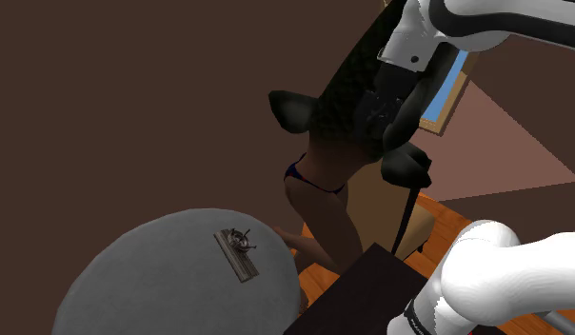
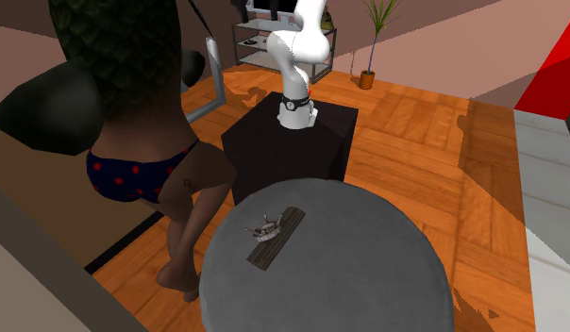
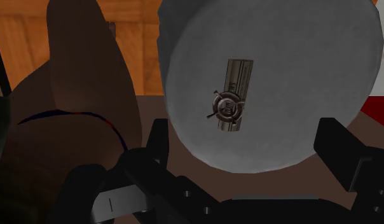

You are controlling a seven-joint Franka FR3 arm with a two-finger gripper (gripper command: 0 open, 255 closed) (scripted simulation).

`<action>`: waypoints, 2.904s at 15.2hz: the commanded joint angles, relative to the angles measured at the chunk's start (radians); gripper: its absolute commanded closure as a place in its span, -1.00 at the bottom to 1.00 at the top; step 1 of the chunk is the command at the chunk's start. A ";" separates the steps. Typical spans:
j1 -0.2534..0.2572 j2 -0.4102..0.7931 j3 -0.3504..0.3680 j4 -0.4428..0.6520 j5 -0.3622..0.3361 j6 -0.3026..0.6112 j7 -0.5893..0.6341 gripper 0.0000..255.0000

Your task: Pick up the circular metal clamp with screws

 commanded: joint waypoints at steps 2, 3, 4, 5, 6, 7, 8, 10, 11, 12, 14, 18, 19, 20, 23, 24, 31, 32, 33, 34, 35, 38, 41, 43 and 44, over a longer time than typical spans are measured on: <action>0.000 0.006 0.011 -0.026 0.006 0.035 0.011 -1.00; 0.001 0.013 0.022 -0.051 0.012 0.069 0.021 -1.00; 0.002 0.022 0.033 -0.074 0.019 0.104 0.031 -1.00; 0.003 0.033 0.044 -0.097 0.025 0.140 0.042 -1.00; 0.004 0.045 0.055 -0.117 0.031 0.175 0.052 -1.00; 0.006 0.059 0.066 -0.137 0.038 0.211 0.062 -1.00; 0.008 0.075 0.077 -0.155 0.044 0.248 0.072 -1.00; 0.011 0.111 0.099 -0.186 0.056 0.321 0.092 -1.00; 0.013 0.132 0.110 -0.200 0.062 0.358 0.102 -1.00; 0.015 0.154 0.121 -0.212 0.067 0.395 0.112 -1.00; 0.018 0.204 0.142 -0.232 0.078 0.470 0.132 -1.00; 0.024 0.321 0.185 -0.253 0.094 0.618 0.172 -1.00; 0.025 0.354 0.195 -0.254 0.097 0.655 0.183 -1.00; 0.025 0.389 0.206 -0.253 0.099 0.691 0.194 -1.00; 0.026 0.498 0.235 -0.243 0.098 0.797 0.229 -1.00; 0.026 0.536 0.244 -0.236 0.095 0.831 0.242 -1.00; 0.023 0.820 0.291 -0.148 0.026 1.040 0.360 -1.00; 0.025 0.862 0.293 -0.130 0.008 1.065 0.382 -1.00; 0.028 0.904 0.294 -0.110 -0.011 1.088 0.404 -1.00; 0.032 0.946 0.292 -0.089 -0.031 1.110 0.426 -1.00; 0.039 0.988 0.288 -0.066 -0.051 1.130 0.449 -1.00; 0.067 1.112 0.265 0.010 -0.107 1.180 0.514 -1.00; 0.103 1.233 0.234 0.098 -0.148 1.216 0.567 -1.00; 0.127 1.312 0.213 0.162 -0.166 1.233 0.595 -1.00; 0.130 1.324 0.210 0.164 -0.167 1.242 0.596 -1.00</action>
